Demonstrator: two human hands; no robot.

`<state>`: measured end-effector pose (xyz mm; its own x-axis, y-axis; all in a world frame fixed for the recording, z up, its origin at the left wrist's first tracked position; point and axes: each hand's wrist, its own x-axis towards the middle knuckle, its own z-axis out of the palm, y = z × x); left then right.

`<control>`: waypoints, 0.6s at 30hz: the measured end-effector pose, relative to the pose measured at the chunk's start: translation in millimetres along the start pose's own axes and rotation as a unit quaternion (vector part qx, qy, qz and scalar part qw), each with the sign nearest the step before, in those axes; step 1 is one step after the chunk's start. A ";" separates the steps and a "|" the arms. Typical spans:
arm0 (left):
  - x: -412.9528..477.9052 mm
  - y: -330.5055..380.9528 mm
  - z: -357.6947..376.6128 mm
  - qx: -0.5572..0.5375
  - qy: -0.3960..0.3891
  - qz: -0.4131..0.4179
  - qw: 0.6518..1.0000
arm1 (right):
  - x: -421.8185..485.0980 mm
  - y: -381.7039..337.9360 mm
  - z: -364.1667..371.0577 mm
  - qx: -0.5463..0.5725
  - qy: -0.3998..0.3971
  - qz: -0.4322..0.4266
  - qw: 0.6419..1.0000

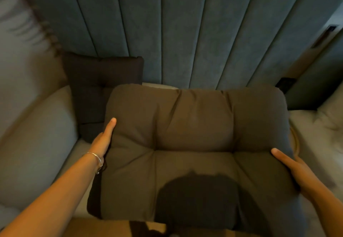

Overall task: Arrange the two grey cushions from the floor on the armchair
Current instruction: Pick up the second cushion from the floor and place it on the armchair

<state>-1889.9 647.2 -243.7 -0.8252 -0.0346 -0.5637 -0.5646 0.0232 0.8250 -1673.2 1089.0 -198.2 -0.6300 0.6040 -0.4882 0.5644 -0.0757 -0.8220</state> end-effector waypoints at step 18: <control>108.1 -5.0 27.3 -0.176 0.061 -0.146 0.972 | 96.1 -141.6 63.1 -0.147 0.020 -0.219 0.964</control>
<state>-1976.7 670.7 -309.8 -0.6109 -0.1072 -0.7844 -0.7161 -0.3478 0.6052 -1847.3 1107.8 -147.2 -0.8243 0.5580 -0.0957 0.3791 0.4185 -0.8253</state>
